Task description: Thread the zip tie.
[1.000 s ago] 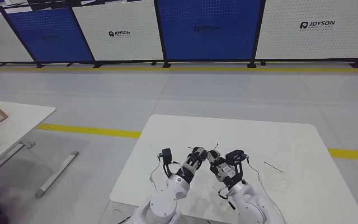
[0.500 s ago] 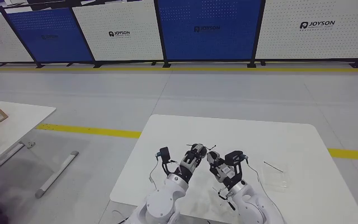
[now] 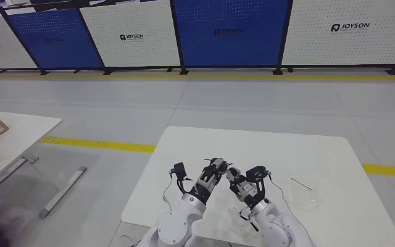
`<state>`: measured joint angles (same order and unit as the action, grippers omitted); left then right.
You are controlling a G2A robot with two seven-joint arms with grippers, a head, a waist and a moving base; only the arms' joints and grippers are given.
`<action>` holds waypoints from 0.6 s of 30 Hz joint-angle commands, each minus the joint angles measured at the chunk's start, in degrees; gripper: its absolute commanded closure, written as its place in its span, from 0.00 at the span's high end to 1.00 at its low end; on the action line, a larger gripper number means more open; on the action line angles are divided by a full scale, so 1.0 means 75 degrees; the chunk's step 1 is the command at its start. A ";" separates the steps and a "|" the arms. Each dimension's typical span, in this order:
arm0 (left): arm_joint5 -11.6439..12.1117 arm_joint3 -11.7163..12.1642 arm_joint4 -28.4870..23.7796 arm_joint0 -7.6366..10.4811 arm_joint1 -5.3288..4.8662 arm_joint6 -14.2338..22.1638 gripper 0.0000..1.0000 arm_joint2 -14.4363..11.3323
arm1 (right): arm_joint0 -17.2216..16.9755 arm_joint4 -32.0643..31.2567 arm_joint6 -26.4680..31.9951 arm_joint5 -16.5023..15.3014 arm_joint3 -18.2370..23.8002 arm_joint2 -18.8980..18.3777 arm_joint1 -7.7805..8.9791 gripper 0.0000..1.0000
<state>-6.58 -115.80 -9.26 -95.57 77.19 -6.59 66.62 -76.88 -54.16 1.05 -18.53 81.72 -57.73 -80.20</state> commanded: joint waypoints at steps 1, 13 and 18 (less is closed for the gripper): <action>0.0014 -0.0023 0.0012 -0.0027 -0.0004 0.0000 0.00 0.0001 | 0.0026 0.0013 -0.0005 -0.0009 -0.0034 0.0015 -0.0004 0.00; -0.0405 0.0497 -0.0048 0.0365 0.0055 -0.0513 0.00 -0.0078 | -0.0180 0.0265 -0.0508 -0.0127 0.0213 -0.0255 0.0077 1.00; -0.0516 0.0842 -0.0317 0.0625 0.0095 -0.0685 0.00 -0.0029 | -0.0848 0.0528 -0.1355 -0.0127 0.0814 -0.0871 0.0302 1.00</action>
<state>-10.34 -109.93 -11.51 -91.13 77.88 -11.59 66.33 -82.29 -50.75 -7.93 -19.48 86.98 -63.32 -78.25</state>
